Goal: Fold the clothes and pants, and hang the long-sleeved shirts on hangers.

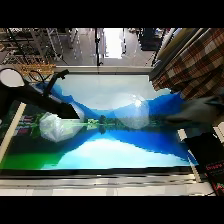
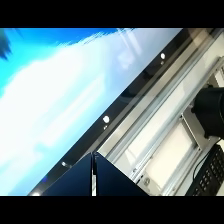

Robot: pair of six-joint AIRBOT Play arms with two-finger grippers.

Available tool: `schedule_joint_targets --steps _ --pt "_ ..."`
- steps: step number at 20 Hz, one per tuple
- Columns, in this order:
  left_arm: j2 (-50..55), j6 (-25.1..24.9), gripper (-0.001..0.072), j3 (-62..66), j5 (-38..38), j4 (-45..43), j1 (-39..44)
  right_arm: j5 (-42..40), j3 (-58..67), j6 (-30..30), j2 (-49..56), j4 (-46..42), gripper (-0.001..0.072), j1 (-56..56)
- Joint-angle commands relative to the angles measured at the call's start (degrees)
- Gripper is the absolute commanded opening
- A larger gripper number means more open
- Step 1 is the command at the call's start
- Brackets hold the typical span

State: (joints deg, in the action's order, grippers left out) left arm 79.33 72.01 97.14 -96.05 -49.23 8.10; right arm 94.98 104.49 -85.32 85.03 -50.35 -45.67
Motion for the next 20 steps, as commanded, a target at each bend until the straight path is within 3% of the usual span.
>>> schedule_joint_targets --steps 1,7,10,12,14,15,18,20 --pt "-4.33 -0.94 0.0008 0.02 0.55 -0.04 0.04 8.44 -1.86 2.71 -1.86 -8.33 0.0014 -17.64" --pt "-4.42 -0.90 0.0008 0.00 1.66 -0.07 0.02 9.86 -12.66 10.03 -1.86 -26.23 0.0014 -35.91" --pt "-4.42 -0.85 0.0008 0.00 2.16 -0.07 0.02 2.75 -21.29 14.53 -1.31 -35.91 0.0015 -37.90" --pt "-4.42 -0.85 0.0008 0.00 2.19 -0.04 0.02 -7.28 -25.49 14.93 -1.07 -40.28 0.0038 -37.83" --pt "-4.42 -0.85 0.0009 0.00 2.19 -0.04 0.02 -13.81 -24.96 14.95 -1.16 -39.87 0.0466 -37.59" --pt "-4.42 -0.85 0.0020 0.00 2.19 -0.04 0.02 -14.23 -23.32 14.95 -1.22 -39.89 0.0577 -36.94" --pt "-4.42 -0.87 0.0024 0.00 2.14 -0.11 0.00 -12.09 -16.85 14.27 -1.22 -34.73 0.0635 -32.22" --pt "-4.42 -0.90 0.0021 0.00 1.97 -3.78 0.00 -15.15 -15.10 14.27 -1.22 -17.88 0.0635 -27.02"
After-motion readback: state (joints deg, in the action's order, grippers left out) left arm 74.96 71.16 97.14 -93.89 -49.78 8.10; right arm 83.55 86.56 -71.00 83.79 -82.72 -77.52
